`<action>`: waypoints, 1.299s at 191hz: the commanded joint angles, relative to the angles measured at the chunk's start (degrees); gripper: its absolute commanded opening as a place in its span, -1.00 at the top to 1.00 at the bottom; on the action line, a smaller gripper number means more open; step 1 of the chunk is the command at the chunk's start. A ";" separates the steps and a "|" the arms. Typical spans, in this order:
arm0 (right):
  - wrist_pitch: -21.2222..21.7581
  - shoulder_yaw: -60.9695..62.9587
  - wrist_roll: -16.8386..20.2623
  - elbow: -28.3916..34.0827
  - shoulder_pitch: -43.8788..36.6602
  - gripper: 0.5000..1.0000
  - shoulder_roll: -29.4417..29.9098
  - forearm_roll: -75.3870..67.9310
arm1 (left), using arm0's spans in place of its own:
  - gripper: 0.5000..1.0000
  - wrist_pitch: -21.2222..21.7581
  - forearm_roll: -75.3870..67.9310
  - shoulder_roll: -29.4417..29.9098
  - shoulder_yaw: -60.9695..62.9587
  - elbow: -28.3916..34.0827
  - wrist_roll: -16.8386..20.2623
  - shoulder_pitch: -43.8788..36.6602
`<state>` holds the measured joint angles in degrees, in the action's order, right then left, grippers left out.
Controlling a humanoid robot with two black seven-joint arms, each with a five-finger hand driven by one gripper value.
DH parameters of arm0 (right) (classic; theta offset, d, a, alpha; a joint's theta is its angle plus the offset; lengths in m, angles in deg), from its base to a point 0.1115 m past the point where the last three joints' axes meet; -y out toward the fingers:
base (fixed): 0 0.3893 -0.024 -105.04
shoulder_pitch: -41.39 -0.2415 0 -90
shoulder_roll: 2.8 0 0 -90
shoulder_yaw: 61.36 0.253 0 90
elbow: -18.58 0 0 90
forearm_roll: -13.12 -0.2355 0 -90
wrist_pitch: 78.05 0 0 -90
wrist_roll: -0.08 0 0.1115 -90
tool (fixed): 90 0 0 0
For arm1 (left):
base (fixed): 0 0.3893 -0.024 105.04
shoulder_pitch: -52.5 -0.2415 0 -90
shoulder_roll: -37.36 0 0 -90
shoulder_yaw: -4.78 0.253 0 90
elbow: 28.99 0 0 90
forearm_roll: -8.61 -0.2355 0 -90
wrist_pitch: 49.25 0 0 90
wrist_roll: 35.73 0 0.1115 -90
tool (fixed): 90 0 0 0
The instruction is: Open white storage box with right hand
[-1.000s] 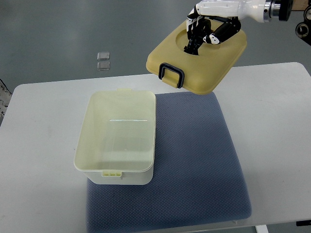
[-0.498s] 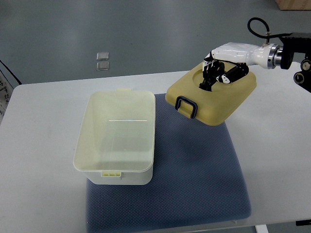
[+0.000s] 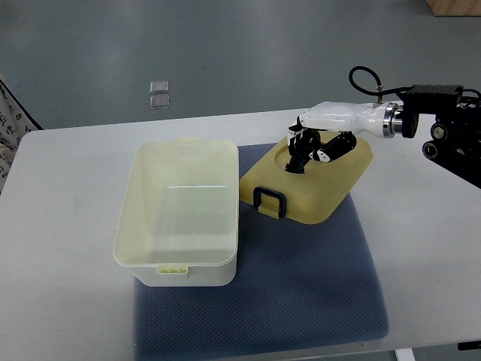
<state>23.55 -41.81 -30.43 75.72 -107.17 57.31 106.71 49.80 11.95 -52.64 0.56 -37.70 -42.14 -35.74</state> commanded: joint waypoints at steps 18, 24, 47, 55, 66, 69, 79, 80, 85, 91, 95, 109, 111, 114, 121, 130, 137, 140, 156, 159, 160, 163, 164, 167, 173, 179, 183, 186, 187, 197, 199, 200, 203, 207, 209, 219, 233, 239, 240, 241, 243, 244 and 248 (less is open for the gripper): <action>0.00 -0.13 0.01 0.08 0.12 1.00 2.12 0.02 | -1.00 0.00 0.00 0.00 0.00 0.01 0.00 0.00; 0.00 -0.65 0.01 0.08 0.12 1.00 2.38 0.10 | -1.00 0.00 0.00 0.00 0.00 0.01 0.08 0.00; -0.62 -3.29 -0.08 0.08 0.03 1.00 2.55 0.10 | -1.00 0.00 0.00 0.00 0.00 0.01 0.00 0.00; -1.32 -3.90 0.01 0.08 0.29 1.00 2.55 0.10 | -1.00 0.00 0.00 0.00 0.00 0.01 0.00 0.00; -2.02 -4.17 -0.08 -0.01 0.65 1.00 2.47 0.10 | -1.00 0.00 0.00 0.00 0.00 0.01 0.00 0.00; -2.11 -4.17 -0.08 -0.01 0.65 1.00 2.55 0.02 | -1.00 0.00 0.00 0.00 0.00 0.01 0.08 0.00; -2.11 -4.17 -0.08 -0.01 0.73 1.00 2.55 0.02 | -1.00 0.00 0.00 0.00 0.00 0.01 0.08 0.00; -2.11 -4.17 0.01 -0.01 0.73 1.00 2.55 0.02 | -1.00 0.00 0.00 0.00 0.00 0.01 0.00 0.00; -2.11 -4.17 0.01 -0.10 0.82 1.00 2.55 0.02 | -1.00 0.00 0.00 0.00 0.00 0.01 0.08 0.00; -2.11 -4.17 -0.08 -0.10 1.00 1.00 2.55 0.02 | -1.00 0.00 0.00 0.00 0.00 0.01 0.00 0.00; -2.11 -4.26 -0.08 -0.10 1.08 1.00 2.55 0.02 | -1.00 0.00 0.00 0.00 0.00 0.01 0.08 0.00; -2.20 -4.17 -0.08 -0.19 1.35 0.85 2.55 -0.07 | -1.00 0.00 0.00 0.00 0.00 0.01 0.00 0.00; -2.20 -4.08 0.01 -0.19 1.44 0.82 2.55 -0.07 | -1.00 0.00 0.00 0.00 0.00 0.01 0.00 0.00; -2.20 -4.08 -0.08 -0.19 1.61 0.77 2.55 -0.07 | -1.00 0.00 0.00 0.00 0.00 0.01 0.00 0.00; -2.20 -4.08 -0.08 -0.19 1.96 0.55 2.55 -0.25 | -1.00 0.00 0.00 0.00 0.00 0.01 0.00 0.00; -2.20 -4.08 -0.08 -0.19 2.23 0.21 2.55 -0.51 | -1.00 0.00 0.00 0.00 0.00 -0.08 0.00 0.00; -2.11 -3.99 -0.08 -0.19 2.23 -0.10 2.64 -0.78 | -1.00 0.00 0.00 0.00 0.00 0.01 0.00 0.00; -2.11 -3.99 -0.08 -0.19 2.32 -0.16 2.64 -0.86 | -1.00 0.00 0.00 0.00 0.00 -0.08 0.00 0.00; -1.76 -3.99 -0.08 -0.27 2.32 -0.43 3.87 -1.13 | -1.00 0.00 0.00 0.00 0.00 -0.08 0.00 0.00; -1.76 -3.99 0.01 -0.36 2.32 -0.47 4.13 -1.13 | -1.00 0.00 0.00 0.00 0.00 0.01 0.08 0.00; -1.76 -3.99 0.01 -0.36 2.32 -0.47 4.14 -1.13 | -1.00 0.00 0.00 0.00 0.00 0.01 0.08 0.00; -1.76 -3.82 0.01 -0.36 2.32 -0.51 4.22 -1.13 | -1.00 0.00 0.00 0.00 0.00 0.01 0.00 0.00; -1.76 -3.82 0.01 -0.36 2.32 -0.51 4.22 -1.13 | -1.00 0.00 0.00 0.00 0.00 0.01 0.00 0.00; -1.67 -3.64 0.01 -0.36 2.32 -0.54 4.31 -1.13 | -1.00 0.00 0.00 0.00 0.00 0.01 0.00 0.00; -1.67 -3.47 0.01 -0.36 2.32 -0.59 4.31 -1.21 | -1.00 0.00 0.00 0.00 0.00 0.01 0.00 0.00; -1.76 -3.29 0.01 -0.36 2.32 -0.60 4.31 -1.30 | -1.00 0.00 0.00 0.00 0.00 0.01 0.00 0.00; -1.76 -3.12 -0.08 -0.36 2.32 -0.60 4.22 -1.39 | -1.00 0.00 0.00 0.00 0.00 -0.08 0.00 0.00; -1.76 -3.12 -0.08 -0.36 2.32 -0.61 4.14 -1.74 | -1.00 0.00 0.00 0.00 0.00 0.01 0.00 0.00; -1.76 -3.12 -0.08 -0.36 2.32 -0.61 4.14 -1.74 | -1.00 0.00 0.00 0.00 0.00 0.01 0.00 0.00; -1.67 -3.03 -0.08 -0.36 2.32 -0.63 3.87 -3.24 | -1.00 0.00 0.00 0.00 0.00 0.01 0.00 0.00; -1.67 -3.03 -0.08 -0.36 2.23 -0.64 3.87 -3.68 | -1.00 0.00 0.00 0.00 0.00 0.01 0.00 0.00; -1.67 -3.03 -0.08 -0.36 2.23 -0.64 3.79 -4.11 | -1.00 0.00 0.00 0.00 0.00 0.01 0.00 0.00; -1.67 -3.03 -0.08 -0.36 2.23 -0.64 3.70 -4.55 | -1.00 0.00 0.00 0.00 0.00 0.01 0.00 0.00; -1.67 -2.94 -0.08 -0.36 2.14 -0.65 3.61 -6.04 | -1.00 0.00 0.00 0.00 0.00 0.01 0.00 0.00; -1.67 -2.94 -0.08 -0.36 2.14 -0.65 3.52 -6.57 | -1.00 0.00 0.00 0.00 0.00 0.01 0.00 0.00; -1.76 -2.68 -0.08 -0.36 1.96 -0.65 3.35 -9.38 | -1.00 0.00 0.00 0.00 0.00 0.01 0.00 0.00; -1.67 -0.40 -0.17 -0.36 2.05 -0.65 3.17 -13.51 | -1.00 0.00 0.00 0.00 0.00 -0.08 0.00 0.00; -1.58 0.92 -0.16 -0.36 2.14 -0.65 3.26 -15.36 | -1.00 0.00 0.00 0.00 0.00 0.01 0.00 0.00; -1.58 0.93 -0.17 -0.36 2.14 -0.65 3.26 -15.37 | -1.00 0.00 0.00 0.00 0.00 0.01 0.00 0.00; -1.58 1.36 -0.17 -0.45 2.23 -0.65 3.26 -15.89 | -1.00 0.00 0.00 0.00 0.00 0.01 0.08 0.00; -1.58 1.80 -0.17 -0.45 2.23 -0.65 3.34 -16.59 | -1.00 0.00 0.00 0.00 0.00 0.01 0.00 0.00; -1.58 1.81 -0.17 -0.45 2.23 -0.65 3.35 -16.60 | -1.00 0.00 0.00 0.00 0.00 0.01 0.00 0.00; -1.58 2.69 -0.17 -0.54 2.32 -0.65 3.43 -17.83 | -1.00 0.00 0.00 0.00 0.00 0.01 0.00 0.00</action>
<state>21.86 -42.62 -30.53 75.35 -105.13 60.57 94.24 49.80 11.95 -52.64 0.56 -37.70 -42.14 -35.74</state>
